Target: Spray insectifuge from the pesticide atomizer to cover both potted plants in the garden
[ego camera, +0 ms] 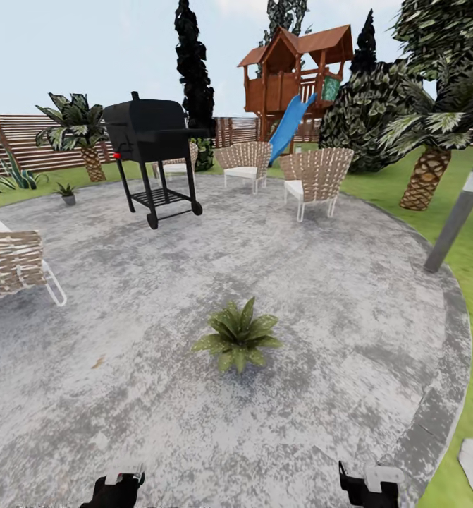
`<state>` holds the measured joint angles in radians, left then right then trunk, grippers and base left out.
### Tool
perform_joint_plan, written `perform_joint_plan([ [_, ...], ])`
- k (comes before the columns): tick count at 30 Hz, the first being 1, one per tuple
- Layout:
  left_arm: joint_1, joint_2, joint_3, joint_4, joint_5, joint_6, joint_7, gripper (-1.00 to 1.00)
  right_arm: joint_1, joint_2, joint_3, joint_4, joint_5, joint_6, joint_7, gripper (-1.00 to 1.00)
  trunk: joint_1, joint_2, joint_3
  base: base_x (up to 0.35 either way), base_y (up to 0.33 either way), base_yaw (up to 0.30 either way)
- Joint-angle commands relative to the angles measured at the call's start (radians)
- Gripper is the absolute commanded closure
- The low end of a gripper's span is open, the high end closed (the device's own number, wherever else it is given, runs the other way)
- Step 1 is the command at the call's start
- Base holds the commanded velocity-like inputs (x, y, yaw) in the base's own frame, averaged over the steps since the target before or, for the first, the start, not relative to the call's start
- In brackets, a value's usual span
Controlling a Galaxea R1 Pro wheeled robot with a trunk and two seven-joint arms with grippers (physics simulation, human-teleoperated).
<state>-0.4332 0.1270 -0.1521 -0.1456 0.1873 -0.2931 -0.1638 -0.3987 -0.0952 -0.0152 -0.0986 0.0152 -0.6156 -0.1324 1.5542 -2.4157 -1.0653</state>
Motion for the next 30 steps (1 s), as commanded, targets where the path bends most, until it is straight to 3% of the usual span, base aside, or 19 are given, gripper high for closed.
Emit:
perform_joint_plan([
  [1, -0.001, 0.000, -0.007, 0.001, 0.011, -0.003, -0.003, 1.00, 0.000, 0.000, -0.001, 0.001, 0.002, -0.003, -0.003, -1.00, 0.000, 0.000, -0.001, 0.108, 0.179, 0.279],
  [30, 0.011, 0.001, -0.009, 0.000, 0.010, -0.003, -0.005, 1.00, 0.001, 0.000, 0.000, 0.002, 0.002, -0.002, 0.000, -1.00, 0.000, 0.000, -0.001, 0.143, 0.309, 0.014],
])
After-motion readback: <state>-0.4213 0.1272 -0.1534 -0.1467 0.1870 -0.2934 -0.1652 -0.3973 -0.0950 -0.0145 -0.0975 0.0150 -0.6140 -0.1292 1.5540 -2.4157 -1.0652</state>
